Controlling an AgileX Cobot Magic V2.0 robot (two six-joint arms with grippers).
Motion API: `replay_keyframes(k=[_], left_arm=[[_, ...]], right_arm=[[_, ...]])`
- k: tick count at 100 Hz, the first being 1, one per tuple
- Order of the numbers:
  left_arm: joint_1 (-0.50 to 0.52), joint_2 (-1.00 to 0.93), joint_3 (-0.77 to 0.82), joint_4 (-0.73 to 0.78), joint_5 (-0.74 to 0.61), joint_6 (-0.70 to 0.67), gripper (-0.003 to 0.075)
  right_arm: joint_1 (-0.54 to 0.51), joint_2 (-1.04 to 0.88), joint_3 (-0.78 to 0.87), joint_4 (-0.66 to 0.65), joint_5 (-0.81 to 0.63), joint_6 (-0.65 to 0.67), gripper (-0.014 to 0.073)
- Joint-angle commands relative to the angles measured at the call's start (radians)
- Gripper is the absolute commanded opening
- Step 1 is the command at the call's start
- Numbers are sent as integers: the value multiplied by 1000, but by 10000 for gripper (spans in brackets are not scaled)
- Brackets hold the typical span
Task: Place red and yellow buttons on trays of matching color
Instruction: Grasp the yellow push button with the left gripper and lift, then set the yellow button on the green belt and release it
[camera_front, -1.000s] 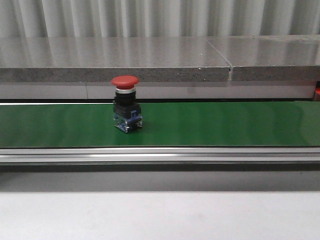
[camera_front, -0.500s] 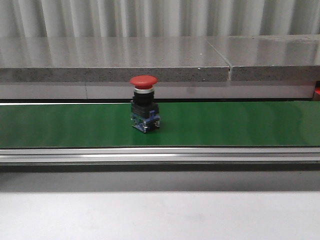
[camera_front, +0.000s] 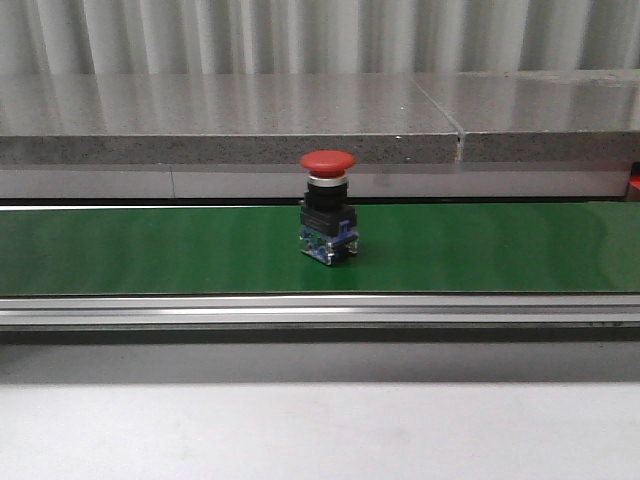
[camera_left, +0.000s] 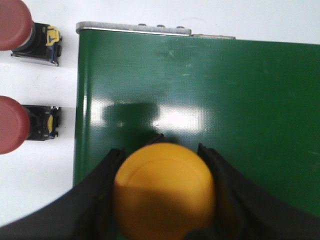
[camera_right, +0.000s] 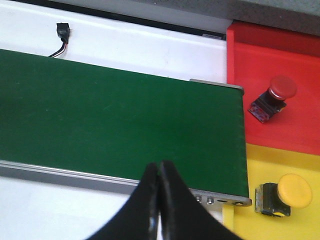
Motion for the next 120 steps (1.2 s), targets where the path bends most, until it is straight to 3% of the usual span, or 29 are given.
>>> replay_keyframes(k=[1, 9, 28, 45, 65, 120], left_arm=[[-7, -33, -34, -9, -33, 2, 20], [-7, -33, -34, -9, -33, 2, 107], [-7, -33, -34, -9, -33, 2, 404], [-7, -33, -34, -9, -23, 2, 575], [-21, -47, -49, -23, -10, 17, 592], [-197, -191, -105, -44, -22, 74, 589]], right_arm=[[3, -5, -26, -6, -60, -8, -68], [3, -5, -26, -6, -60, -8, -68], [3, -5, -26, -6, -60, -8, -68], [3, -5, -26, -6, -60, -8, -68], [3, -5, -26, -6, -60, -8, -68], [3, -5, -26, -6, -60, -8, -68]])
